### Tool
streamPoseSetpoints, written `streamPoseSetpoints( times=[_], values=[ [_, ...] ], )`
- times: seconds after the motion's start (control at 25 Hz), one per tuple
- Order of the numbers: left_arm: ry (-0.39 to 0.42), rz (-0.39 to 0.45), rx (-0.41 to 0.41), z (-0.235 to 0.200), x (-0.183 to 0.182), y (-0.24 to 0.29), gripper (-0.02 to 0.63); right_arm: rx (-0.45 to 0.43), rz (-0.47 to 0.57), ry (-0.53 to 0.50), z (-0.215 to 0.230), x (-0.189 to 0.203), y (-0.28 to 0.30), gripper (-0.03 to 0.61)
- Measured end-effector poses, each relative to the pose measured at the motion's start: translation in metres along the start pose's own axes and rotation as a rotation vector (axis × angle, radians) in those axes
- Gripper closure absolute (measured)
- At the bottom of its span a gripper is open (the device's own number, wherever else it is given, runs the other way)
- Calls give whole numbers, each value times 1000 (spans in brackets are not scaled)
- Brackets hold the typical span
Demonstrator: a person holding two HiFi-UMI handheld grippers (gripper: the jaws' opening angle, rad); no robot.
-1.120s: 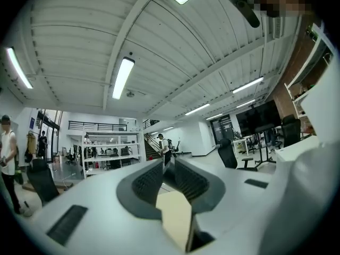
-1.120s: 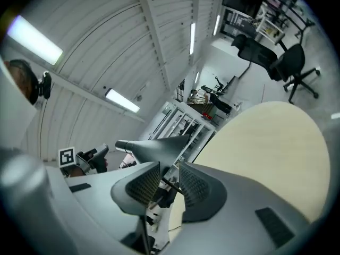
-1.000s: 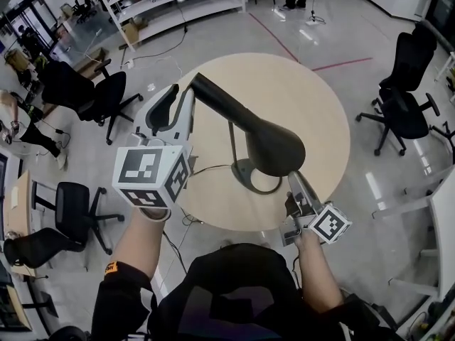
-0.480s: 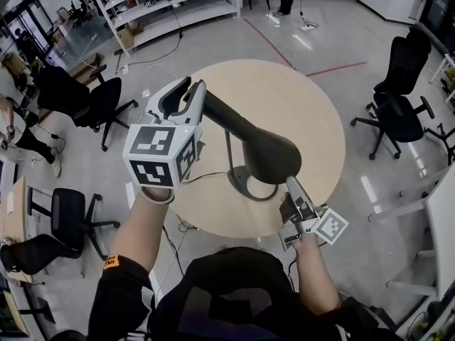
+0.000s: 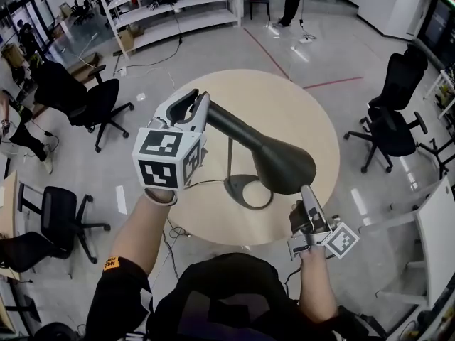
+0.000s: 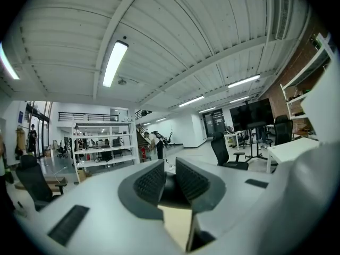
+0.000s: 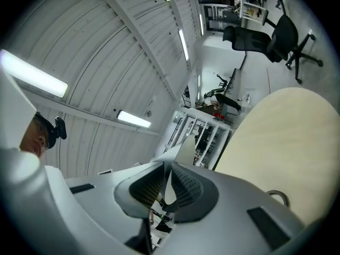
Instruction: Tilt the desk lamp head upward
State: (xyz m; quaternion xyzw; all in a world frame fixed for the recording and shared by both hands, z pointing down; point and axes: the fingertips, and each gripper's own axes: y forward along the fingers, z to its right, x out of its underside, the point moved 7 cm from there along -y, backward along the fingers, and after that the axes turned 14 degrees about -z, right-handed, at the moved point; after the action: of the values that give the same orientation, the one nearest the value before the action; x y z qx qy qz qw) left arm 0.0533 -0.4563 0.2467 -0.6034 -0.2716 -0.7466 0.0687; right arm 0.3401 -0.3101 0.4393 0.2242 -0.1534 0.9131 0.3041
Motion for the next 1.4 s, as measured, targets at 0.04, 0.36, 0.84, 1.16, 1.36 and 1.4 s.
streamPoseSetpoints(
  times=[0.04, 0.36, 0.84, 1.16, 1.36, 1.4],
  values=[
    [-11, -1, 6, -4, 2, -1, 500, 2, 1, -25, -7, -3, -1, 523],
    [-84, -11, 45, -21, 26, 2, 506, 49, -25, -207, -65, -41, -4, 531],
    [-191, -80, 117, -36, 64, 12, 566, 86, -173, -550, -186, -85, 41, 531],
    [-248, -135, 146, -53, 93, 9, 566, 90, -246, -680, -237, -83, 79, 529],
    [-267, -158, 171, -47, 99, 11, 568, 86, -295, -742, -261, -84, 97, 529],
    [-270, -161, 177, -47, 99, 12, 568, 88, -304, -756, -266, -85, 102, 529]
  ],
)
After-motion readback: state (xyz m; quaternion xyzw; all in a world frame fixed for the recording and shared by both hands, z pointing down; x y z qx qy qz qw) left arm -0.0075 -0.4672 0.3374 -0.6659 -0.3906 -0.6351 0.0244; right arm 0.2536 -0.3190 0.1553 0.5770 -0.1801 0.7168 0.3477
